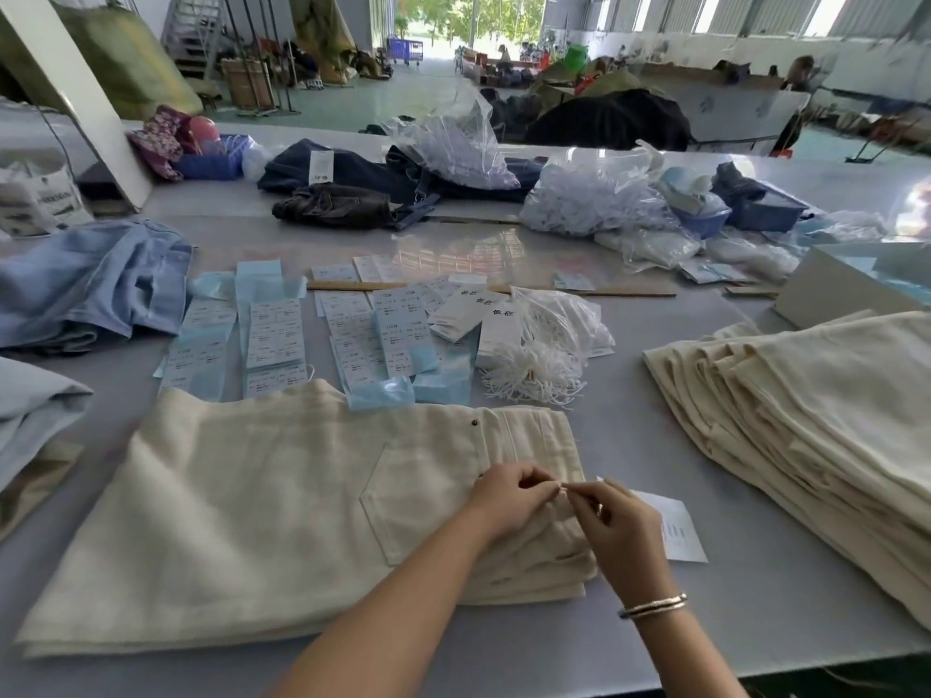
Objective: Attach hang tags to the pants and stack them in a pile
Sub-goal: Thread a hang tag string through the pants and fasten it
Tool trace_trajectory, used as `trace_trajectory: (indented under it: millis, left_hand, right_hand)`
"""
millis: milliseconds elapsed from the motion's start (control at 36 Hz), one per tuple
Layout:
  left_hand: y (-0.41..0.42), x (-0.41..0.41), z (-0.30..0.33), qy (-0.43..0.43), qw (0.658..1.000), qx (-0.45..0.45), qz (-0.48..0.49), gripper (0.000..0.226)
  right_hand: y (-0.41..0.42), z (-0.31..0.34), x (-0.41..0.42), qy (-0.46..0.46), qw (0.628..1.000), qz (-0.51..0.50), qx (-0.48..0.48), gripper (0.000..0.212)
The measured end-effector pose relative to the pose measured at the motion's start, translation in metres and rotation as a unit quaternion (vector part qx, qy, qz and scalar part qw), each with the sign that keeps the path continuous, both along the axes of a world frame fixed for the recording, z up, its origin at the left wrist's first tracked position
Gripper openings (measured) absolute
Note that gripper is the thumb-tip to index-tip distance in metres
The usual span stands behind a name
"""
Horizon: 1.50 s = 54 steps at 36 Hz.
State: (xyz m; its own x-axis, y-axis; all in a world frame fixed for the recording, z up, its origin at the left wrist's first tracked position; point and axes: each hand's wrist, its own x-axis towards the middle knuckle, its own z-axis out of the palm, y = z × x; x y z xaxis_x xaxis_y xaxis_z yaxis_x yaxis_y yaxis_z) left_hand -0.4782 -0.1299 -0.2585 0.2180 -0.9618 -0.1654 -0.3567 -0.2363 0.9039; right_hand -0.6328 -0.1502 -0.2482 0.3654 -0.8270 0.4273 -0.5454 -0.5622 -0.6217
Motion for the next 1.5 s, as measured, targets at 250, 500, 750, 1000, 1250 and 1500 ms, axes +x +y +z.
trace_trajectory:
  millis: [250,500,750,1000,1250,1500]
  left_hand:
    - [0.001,0.001,-0.004,0.051,0.999,0.002,0.007,0.019]
    - [0.001,0.0,-0.005,0.032,0.999,0.001,-0.008,0.021]
    - [0.002,-0.007,-0.015,0.009,0.997,-0.051,0.059,0.013]
    - [-0.003,-0.007,-0.014,0.003,0.997,-0.036,0.07,0.005]
    - [0.001,-0.003,0.005,0.243,0.961,-0.054,0.117,0.012]
    - [0.003,0.002,0.017,0.404,0.896,-0.077,0.165,0.018]
  right_hand:
    - [0.003,-0.019,0.008,0.058,0.988,-0.105,0.102,0.011]
    - [0.007,-0.016,0.023,-0.038,0.981,-0.134,0.137,0.008]
    - [0.008,-0.01,0.019,-0.016,0.983,-0.11,0.143,0.011]
    - [0.011,-0.003,0.015,-0.026,0.986,-0.089,0.135,0.008]
    - [0.015,0.014,-0.008,-0.507,0.739,-0.08,0.437,0.02]
    - [-0.004,0.047,0.004,-0.479,0.733,0.054,0.48,0.045]
